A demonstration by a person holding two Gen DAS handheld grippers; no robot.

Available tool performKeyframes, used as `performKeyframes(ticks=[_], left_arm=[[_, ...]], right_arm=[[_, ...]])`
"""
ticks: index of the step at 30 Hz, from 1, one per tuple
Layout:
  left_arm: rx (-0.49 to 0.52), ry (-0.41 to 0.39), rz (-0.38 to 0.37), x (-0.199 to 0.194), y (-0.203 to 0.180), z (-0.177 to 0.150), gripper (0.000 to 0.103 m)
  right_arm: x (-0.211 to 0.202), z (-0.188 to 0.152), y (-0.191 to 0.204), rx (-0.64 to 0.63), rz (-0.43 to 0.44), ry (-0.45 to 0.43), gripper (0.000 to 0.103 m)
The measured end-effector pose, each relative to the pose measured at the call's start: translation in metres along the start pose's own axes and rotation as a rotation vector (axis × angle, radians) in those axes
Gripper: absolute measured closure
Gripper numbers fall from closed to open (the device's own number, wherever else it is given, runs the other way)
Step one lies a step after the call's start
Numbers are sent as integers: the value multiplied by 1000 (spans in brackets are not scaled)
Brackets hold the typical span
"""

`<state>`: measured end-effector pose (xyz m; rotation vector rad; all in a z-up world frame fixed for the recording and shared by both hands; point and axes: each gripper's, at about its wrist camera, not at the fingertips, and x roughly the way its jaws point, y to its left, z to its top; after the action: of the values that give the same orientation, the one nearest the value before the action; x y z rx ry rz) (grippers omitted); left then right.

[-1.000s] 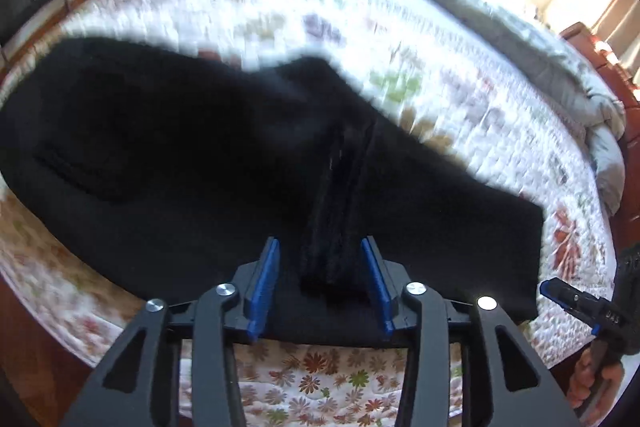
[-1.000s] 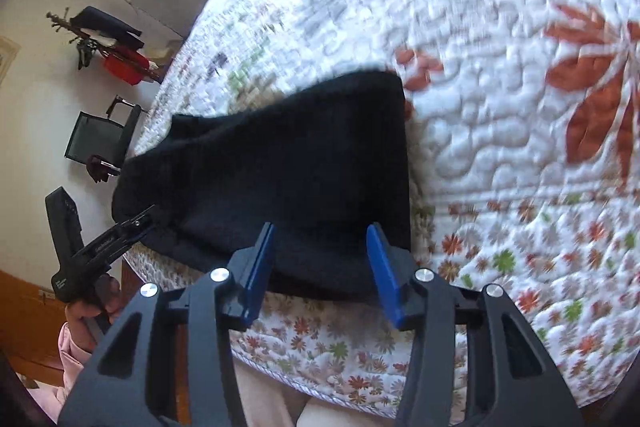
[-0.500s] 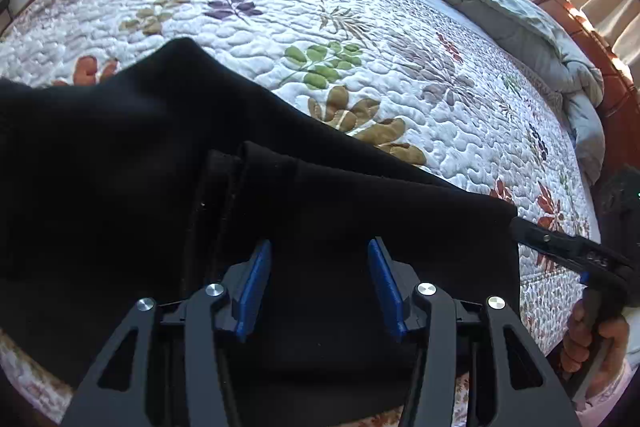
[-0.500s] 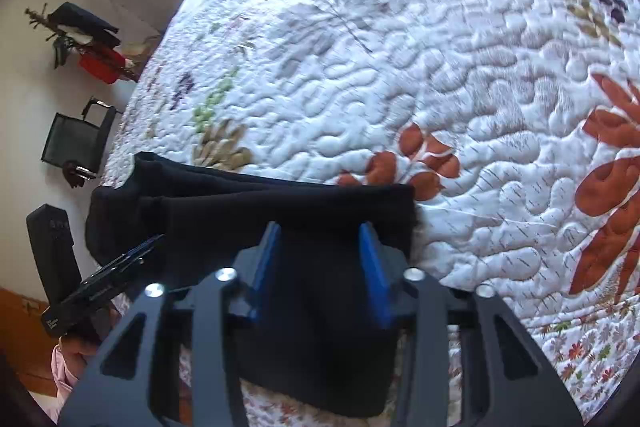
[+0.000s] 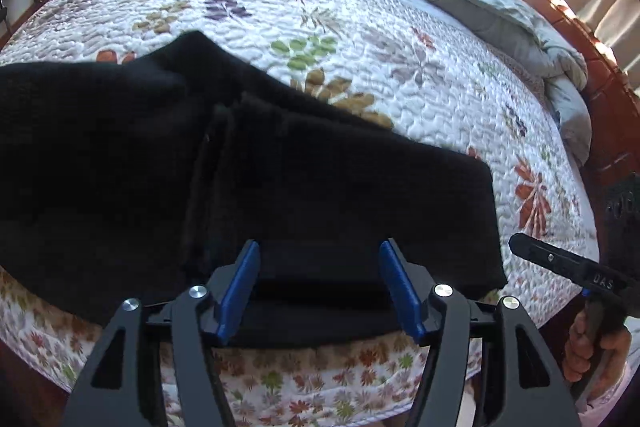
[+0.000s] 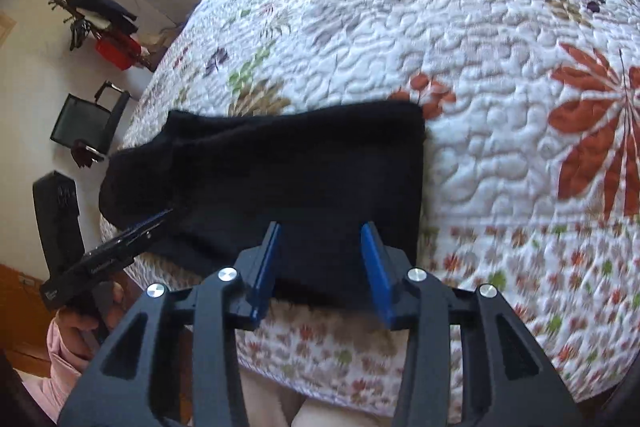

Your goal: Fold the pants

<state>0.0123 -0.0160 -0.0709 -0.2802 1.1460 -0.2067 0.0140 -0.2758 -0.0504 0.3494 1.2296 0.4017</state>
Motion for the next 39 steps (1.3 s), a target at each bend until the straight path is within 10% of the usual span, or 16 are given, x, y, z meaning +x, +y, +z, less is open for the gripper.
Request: performKeyframes(ticks=[11,22,39], left_arm=[[-55,-17,-15,-17,24,-10,39],[-382,-134,164,-97,190,-35,35],[-821,-223,-102,-88,340,3,36]], right_arm=[[3,-14,8,1,-48,-5,61],[21,-9,62,-130,-62,17,53],[54,-5,53,-119,-110,65,53]])
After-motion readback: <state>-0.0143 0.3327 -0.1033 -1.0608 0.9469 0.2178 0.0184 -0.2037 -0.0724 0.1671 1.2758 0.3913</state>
